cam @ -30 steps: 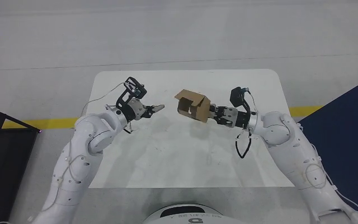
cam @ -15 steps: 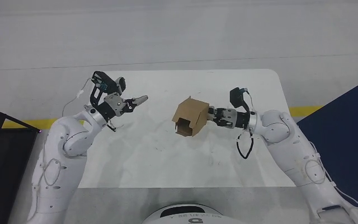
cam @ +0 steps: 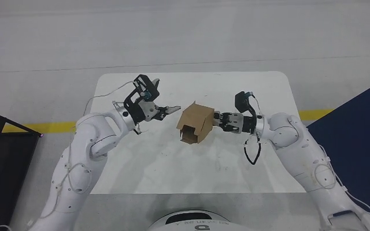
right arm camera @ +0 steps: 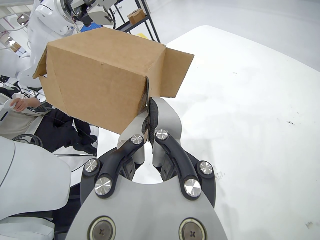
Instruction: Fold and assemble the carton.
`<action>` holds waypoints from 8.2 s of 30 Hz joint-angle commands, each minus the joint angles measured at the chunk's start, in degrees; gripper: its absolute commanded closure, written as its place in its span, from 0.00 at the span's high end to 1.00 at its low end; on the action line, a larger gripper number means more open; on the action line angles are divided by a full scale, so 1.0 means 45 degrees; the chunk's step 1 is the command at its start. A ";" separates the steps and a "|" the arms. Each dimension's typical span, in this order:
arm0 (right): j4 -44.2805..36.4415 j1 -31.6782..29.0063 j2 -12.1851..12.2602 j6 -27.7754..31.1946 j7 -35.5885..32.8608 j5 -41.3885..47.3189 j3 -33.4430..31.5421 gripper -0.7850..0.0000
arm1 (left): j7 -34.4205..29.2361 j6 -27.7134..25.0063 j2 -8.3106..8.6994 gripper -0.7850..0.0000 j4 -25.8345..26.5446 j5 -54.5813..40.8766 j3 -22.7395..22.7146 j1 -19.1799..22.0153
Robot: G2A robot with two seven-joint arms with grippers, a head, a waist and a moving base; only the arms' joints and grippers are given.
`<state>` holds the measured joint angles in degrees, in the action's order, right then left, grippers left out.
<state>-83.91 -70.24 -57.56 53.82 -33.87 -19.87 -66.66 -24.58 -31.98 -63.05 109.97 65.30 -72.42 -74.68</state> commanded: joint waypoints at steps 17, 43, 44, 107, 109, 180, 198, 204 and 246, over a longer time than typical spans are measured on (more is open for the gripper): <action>-0.0240 -0.0056 0.0076 -0.0520 0.0242 -0.0250 0.0179 0.00 | -0.0133 -0.0244 -0.0028 1.00 0.0155 0.0528 0.0831 0.0395; 0.0105 0.0689 0.0017 -0.0775 -0.0316 0.0281 0.1140 0.00 | 0.1422 -0.0056 0.0051 1.00 0.0897 0.5561 0.1891 0.0329; 0.0145 0.0726 0.0012 -0.0779 -0.0326 0.0310 0.1174 0.00 | 0.1472 0.0011 0.0042 1.00 0.0907 0.5620 0.1946 0.0330; 0.0524 0.0854 0.0286 -0.0506 -0.0231 0.1181 0.1113 0.00 | 0.3790 -0.3507 0.0863 1.00 -0.0034 0.1496 -0.2611 -0.2013; 0.0524 0.0854 0.0286 -0.0506 -0.0231 0.1181 0.1113 0.00 | 0.3631 -0.3406 0.0868 1.00 -0.0159 0.1278 -0.2594 -0.2086; 0.0374 0.0726 0.0400 -0.0694 -0.0076 0.1208 0.1169 0.00 | 0.2185 -0.1334 0.0682 1.00 0.1845 0.5311 0.1575 -0.0215; 0.0413 0.0824 0.0397 -0.0800 -0.0104 0.1257 0.1291 0.00 | 0.2535 0.0885 0.0643 1.00 0.1084 0.4593 0.0293 -0.0592; 0.0522 0.0826 0.0408 -0.0905 0.0016 0.1285 0.1213 0.00 | 0.4124 0.0364 0.0904 1.00 0.0803 0.1707 -0.3025 -0.2192; 0.1078 0.1338 0.0246 -0.1790 -0.0462 0.2225 0.1599 0.00 | 0.5261 -0.3571 0.0552 0.87 -0.2496 -0.0421 0.1102 -0.0688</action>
<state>-79.12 -64.32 -56.42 45.78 -35.85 -9.81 -59.57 -0.36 -48.18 -60.49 99.01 63.74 -67.88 -78.28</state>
